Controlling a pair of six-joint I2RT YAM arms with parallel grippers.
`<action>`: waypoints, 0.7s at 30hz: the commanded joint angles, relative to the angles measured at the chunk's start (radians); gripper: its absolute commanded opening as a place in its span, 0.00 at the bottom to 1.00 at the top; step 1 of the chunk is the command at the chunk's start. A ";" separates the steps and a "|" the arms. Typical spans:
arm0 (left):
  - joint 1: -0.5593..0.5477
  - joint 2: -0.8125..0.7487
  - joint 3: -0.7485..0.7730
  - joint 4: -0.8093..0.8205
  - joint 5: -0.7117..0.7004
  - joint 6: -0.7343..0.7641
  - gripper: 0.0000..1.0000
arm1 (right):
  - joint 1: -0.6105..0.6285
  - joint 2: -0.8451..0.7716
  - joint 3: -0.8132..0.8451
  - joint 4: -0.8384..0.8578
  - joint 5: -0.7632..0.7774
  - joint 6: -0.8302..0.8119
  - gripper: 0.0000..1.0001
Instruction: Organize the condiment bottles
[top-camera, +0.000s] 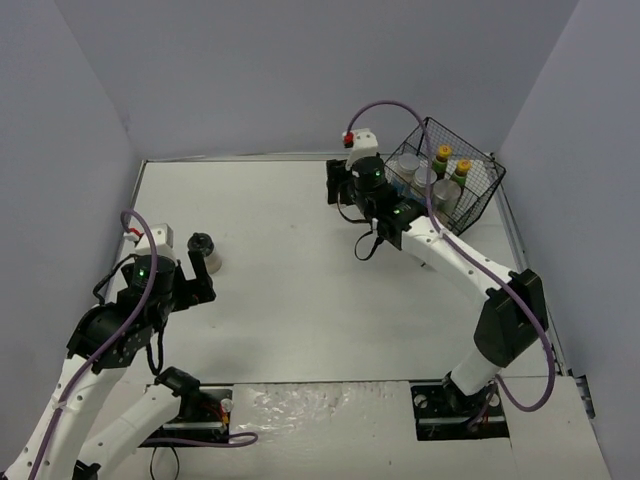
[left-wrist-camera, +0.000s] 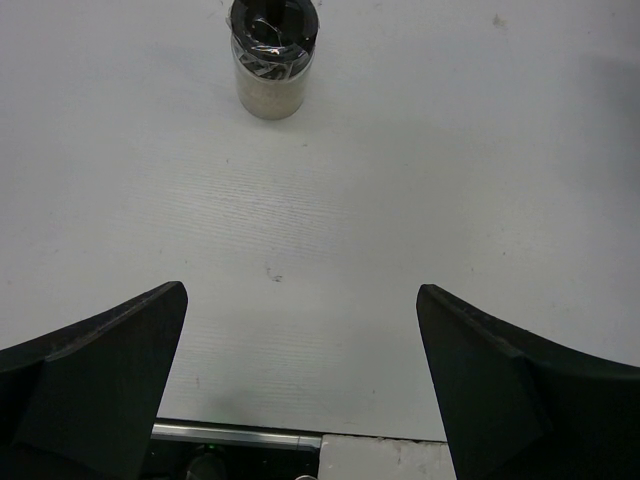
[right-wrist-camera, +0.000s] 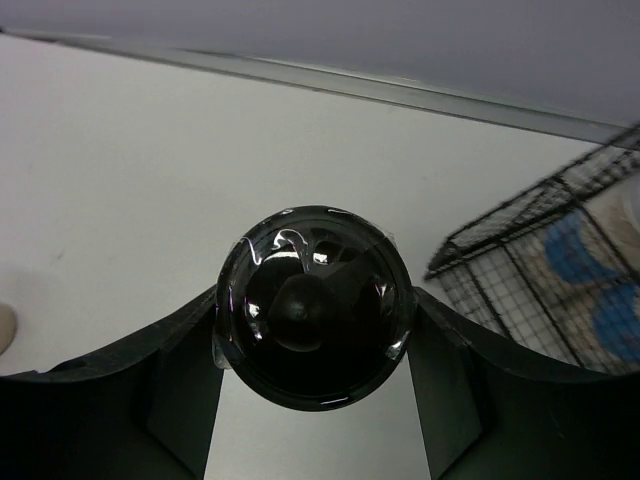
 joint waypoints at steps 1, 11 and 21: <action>0.001 0.033 0.003 0.078 0.004 -0.023 0.97 | -0.070 -0.071 -0.053 0.083 0.222 0.112 0.00; 0.001 0.019 -0.004 0.072 0.020 -0.044 0.97 | -0.148 -0.037 -0.083 0.146 0.415 0.220 0.00; 0.000 -0.017 -0.021 0.042 0.005 -0.066 0.97 | -0.194 0.000 -0.073 0.203 0.502 0.240 0.00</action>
